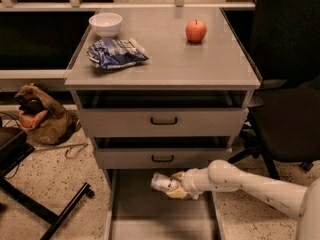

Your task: Pick blue plastic bottle from bottom drawer and place on counter

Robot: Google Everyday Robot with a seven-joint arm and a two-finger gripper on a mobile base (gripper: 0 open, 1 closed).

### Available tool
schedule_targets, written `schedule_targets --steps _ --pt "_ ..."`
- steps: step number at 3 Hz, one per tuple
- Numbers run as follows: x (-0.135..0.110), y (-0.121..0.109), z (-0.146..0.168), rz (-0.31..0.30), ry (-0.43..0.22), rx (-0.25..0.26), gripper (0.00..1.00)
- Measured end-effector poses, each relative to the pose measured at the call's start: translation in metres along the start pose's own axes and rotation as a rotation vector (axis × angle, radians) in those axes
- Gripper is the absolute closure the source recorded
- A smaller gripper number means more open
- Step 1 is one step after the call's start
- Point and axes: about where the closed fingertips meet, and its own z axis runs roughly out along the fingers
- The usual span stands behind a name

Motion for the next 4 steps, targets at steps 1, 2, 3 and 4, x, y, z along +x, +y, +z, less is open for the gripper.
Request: schedule_targets --steps 1,2,3,4 --pt "-0.051 -0.001 -0.037 -0.062 0.075 0.002 1.00" --pt "-0.108 -0.011 -0.067 -0.125 0.137 0.028 1.00" --pt "-0.163 -0.021 -0.094 -0.197 0.155 0.085 1.00" --pt "-0.163 -0.020 -0.094 -0.197 0.155 0.085 1.00"
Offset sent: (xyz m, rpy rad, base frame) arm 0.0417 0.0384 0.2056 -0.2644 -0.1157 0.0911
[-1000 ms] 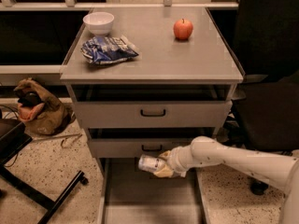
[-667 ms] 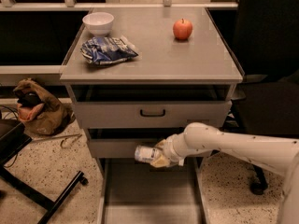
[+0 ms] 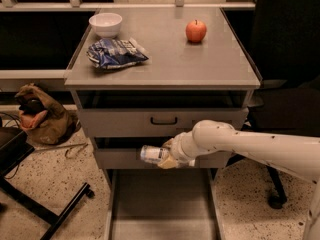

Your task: Pick blue plastic bottle from bottom drawer and place on counter

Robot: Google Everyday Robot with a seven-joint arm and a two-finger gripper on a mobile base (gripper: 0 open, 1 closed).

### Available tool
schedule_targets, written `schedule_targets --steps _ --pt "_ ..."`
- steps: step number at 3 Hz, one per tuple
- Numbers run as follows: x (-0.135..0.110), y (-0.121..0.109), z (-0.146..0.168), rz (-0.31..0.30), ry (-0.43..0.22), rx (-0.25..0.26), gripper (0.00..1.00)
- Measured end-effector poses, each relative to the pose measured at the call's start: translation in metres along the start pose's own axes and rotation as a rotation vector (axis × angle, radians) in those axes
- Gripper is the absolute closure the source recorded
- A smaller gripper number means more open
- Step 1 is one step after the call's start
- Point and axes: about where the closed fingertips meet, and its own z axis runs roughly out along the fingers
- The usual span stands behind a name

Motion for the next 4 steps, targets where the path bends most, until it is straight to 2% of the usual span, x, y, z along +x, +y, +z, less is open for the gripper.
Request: schedule_targets --steps 1,2,3,4 --pt "-0.004 0.000 -0.026 0.026 0.056 0.001 1.00" --pt "-0.023 0.002 -0.083 0.059 0.115 0.035 1.00" --pt "-0.059 -0.012 -0.137 0.021 0.142 0.105 1.00" --pt "-0.093 -0.035 -0.174 -0.043 0.153 0.167 1.00"
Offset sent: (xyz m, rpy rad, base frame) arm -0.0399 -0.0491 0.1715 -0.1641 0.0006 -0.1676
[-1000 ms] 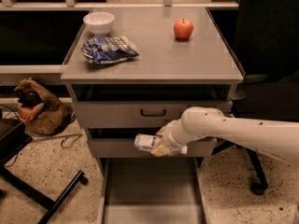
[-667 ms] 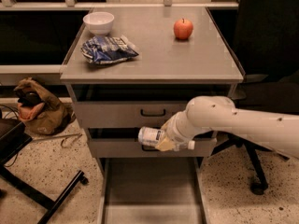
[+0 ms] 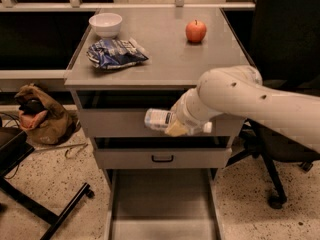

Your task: Pick blue plastic bottle from bottom drawer and place on counter

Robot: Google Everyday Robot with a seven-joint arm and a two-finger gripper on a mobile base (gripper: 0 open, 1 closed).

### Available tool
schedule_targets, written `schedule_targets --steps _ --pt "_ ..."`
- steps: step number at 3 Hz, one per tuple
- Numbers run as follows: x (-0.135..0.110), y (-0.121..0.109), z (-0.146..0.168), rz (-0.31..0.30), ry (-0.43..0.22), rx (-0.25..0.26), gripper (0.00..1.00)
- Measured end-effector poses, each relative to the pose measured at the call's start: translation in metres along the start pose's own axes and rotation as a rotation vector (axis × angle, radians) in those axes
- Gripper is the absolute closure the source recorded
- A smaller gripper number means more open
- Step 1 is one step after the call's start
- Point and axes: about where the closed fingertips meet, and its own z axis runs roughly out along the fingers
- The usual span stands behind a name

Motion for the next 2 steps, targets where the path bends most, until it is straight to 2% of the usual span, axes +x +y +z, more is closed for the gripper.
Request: schedule_targets --steps 1,2 --pt "-0.0220 -0.0317 -0.0268 -0.044 -0.017 0.066 1.00" --pt "-0.0240 -0.0341 -0.0286 -0.045 -0.021 0.071 1.00"
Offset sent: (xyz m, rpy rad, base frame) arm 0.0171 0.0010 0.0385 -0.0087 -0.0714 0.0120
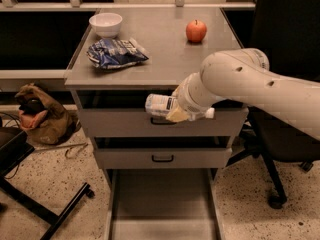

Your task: Pick blue plastic bottle from bottom drawer and place on counter

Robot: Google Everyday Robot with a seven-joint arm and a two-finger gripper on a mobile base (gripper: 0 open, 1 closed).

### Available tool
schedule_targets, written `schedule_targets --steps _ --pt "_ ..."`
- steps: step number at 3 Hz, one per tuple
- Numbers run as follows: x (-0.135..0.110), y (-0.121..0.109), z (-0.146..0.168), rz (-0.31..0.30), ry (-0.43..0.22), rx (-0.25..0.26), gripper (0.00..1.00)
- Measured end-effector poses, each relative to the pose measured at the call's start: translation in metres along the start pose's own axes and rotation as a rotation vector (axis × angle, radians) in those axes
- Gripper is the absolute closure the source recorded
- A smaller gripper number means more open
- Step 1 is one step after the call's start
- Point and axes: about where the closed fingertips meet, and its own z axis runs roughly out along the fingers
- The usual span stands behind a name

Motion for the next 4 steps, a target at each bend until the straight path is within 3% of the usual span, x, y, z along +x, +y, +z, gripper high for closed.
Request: schedule_targets --steps 1,2,3,4 --pt "0.001 0.004 -0.004 0.000 0.026 -0.029 1.00" --pt "0.000 0.010 -0.041 0.021 0.071 -0.053 1.00" --pt "-0.015 -0.002 -0.090 -0.001 0.106 -0.011 1.00" --pt "-0.031 -0.027 -0.114 -0.063 0.103 0.070 1.00"
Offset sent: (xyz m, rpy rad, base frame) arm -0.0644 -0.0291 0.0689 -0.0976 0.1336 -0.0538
